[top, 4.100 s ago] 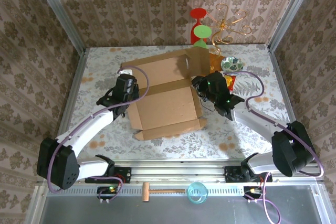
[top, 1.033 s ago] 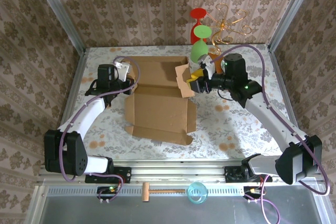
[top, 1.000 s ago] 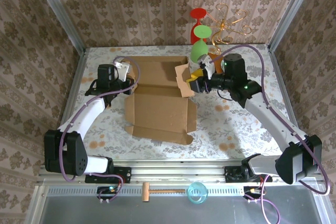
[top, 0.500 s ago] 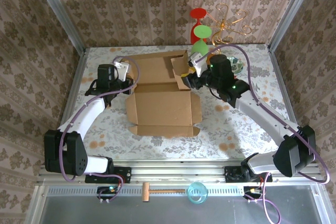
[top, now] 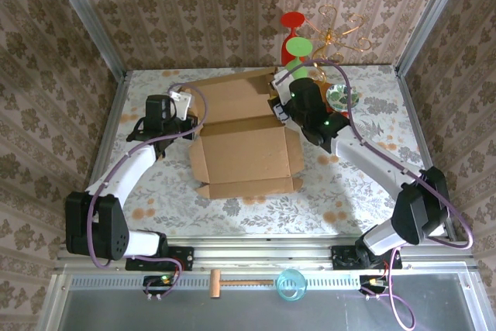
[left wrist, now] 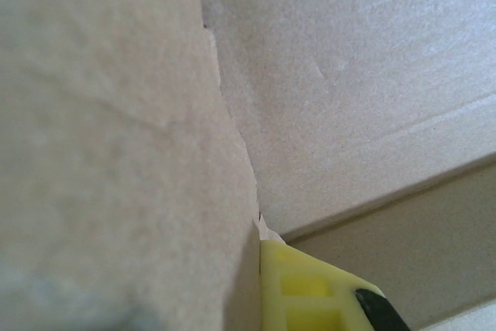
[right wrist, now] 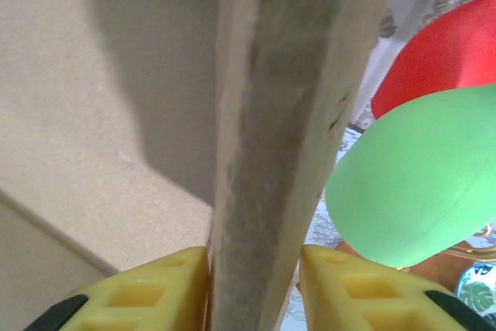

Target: Fold the paper box

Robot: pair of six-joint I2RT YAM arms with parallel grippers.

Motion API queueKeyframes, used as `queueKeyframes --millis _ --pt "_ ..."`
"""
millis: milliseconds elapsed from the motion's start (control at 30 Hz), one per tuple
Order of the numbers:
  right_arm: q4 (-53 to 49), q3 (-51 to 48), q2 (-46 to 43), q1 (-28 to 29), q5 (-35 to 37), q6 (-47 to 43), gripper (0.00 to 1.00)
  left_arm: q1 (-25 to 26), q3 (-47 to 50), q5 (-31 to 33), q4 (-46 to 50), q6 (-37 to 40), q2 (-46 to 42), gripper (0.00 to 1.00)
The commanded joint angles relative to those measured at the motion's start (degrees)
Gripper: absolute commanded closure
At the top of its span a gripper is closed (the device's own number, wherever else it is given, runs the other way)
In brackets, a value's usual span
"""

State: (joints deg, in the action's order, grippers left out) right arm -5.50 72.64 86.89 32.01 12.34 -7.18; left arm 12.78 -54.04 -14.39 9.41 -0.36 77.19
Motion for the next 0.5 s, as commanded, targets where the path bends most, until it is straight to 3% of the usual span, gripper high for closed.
queueKeyframes --millis 0,100,267,367,467 --pt "-0.85 3.78 2.02 1.86 7.92 2.13 0.72 1.57 -0.72 -1.91 -1.29 0.38 -2.14 1.0" --pt "-3.15 5.96 4.01 4.06 14.9 4.38 0.87 2.72 -0.94 0.27 -1.25 -0.75 -2.13 1.0" --pt "-6.57 9.28 7.16 8.21 32.94 7.09 1.0 5.01 -0.74 5.87 -0.63 -2.96 -1.87 1.0" --pt "-11.56 12.58 9.17 9.21 42.52 10.7 1.0 5.57 -0.49 7.7 -0.58 -4.05 -2.2 1.0" --pt "-14.53 13.16 9.06 9.64 44.61 13.7 1.0 6.07 -0.71 9.25 0.03 -4.77 -2.58 1.0"
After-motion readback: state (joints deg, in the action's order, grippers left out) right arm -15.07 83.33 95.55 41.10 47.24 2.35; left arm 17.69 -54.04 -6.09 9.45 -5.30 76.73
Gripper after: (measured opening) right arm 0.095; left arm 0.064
